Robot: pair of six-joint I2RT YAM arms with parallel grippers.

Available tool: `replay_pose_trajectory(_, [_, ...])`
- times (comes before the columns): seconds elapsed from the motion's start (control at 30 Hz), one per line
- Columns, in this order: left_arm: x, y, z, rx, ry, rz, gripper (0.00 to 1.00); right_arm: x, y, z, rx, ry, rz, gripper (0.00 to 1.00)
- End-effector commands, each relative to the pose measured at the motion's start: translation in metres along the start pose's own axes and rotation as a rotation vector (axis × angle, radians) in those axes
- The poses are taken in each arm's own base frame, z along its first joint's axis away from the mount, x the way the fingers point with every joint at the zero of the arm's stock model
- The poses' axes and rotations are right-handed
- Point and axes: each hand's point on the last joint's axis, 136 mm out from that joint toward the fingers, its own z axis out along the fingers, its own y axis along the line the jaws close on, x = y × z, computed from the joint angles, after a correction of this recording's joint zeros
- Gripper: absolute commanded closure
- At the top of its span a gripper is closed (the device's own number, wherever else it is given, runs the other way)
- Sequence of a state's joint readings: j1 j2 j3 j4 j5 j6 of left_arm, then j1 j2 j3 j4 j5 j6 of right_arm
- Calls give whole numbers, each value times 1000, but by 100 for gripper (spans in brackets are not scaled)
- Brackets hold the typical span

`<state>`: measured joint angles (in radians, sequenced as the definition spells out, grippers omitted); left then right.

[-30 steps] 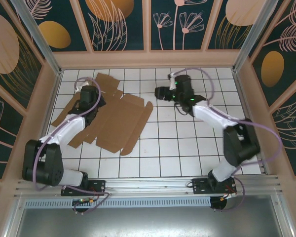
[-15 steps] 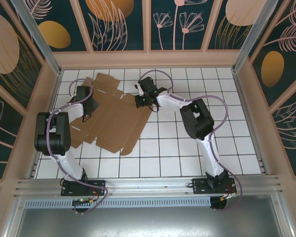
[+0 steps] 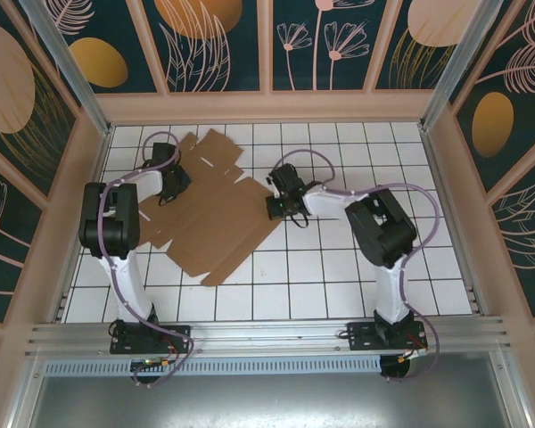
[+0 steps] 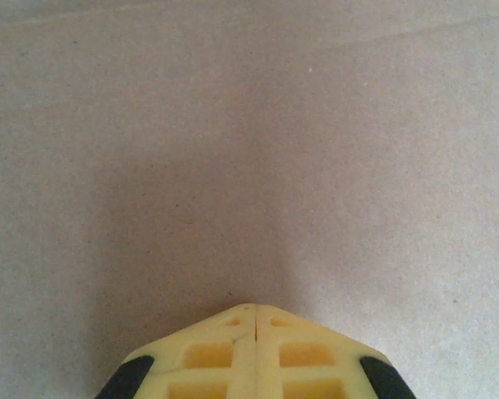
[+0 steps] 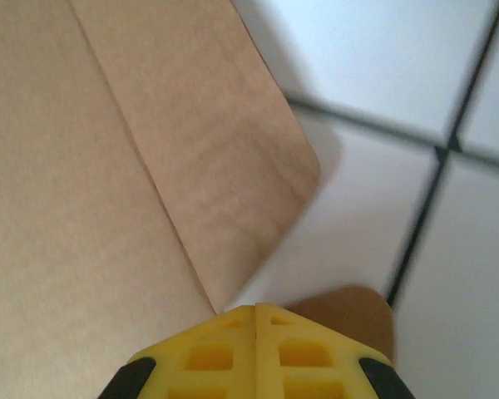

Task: Fold the paper box

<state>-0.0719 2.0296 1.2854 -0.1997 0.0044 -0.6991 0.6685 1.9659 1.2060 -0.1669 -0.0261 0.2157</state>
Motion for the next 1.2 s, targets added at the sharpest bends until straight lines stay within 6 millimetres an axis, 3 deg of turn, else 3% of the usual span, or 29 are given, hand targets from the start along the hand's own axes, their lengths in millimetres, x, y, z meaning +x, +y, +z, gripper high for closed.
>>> replay_pose_trajectory(0.0, [39, -5, 23, -68, 114, 113, 100, 58, -2, -22, 65, 83, 20, 100])
replay_pose_trajectory(0.17, [71, -60, 32, 16, 162, 227, 100, 106, 40, -45, -70, 122, 22, 100])
replay_pose_trajectory(0.23, [87, -86, 33, 48, 182, 297, 100, 113, 60, -51, -145, 131, 15, 100])
replay_pose_trajectory(0.3, [112, -115, 34, 92, 215, 392, 100, 106, 77, -61, -220, 107, 20, 100])
replay_pose_trajectory(0.4, [153, -153, 28, 190, 288, 490, 100, 75, 86, -90, -297, -30, 52, 99])
replay_pose_trajectory(0.5, [163, -177, 6, 294, 276, 521, 100, 39, 72, -133, -334, -195, 100, 96])
replay_pose_trajectory(0.6, [147, -191, -29, 368, 200, 520, 100, 4, 39, -171, -277, -348, 163, 92])
replay_pose_trajectory(0.7, [128, -200, -63, 425, 131, 502, 100, -23, -8, -191, -151, -472, 227, 94])
replay_pose_trajectory(0.77, [119, -204, -83, 468, 103, 462, 99, -35, -38, -186, -154, -482, 311, 100])
replay_pose_trajectory(0.87, [118, -196, -98, 495, 106, 428, 100, -50, -68, -156, -137, -415, 360, 100])
replay_pose_trajectory(1.0, [140, -158, -86, 398, 188, 387, 100, -66, -71, -93, -83, -241, 289, 100])
replay_pose_trajectory(1.17, [167, -107, -71, 279, 245, 321, 100, -86, -52, -40, -80, -137, 186, 100])
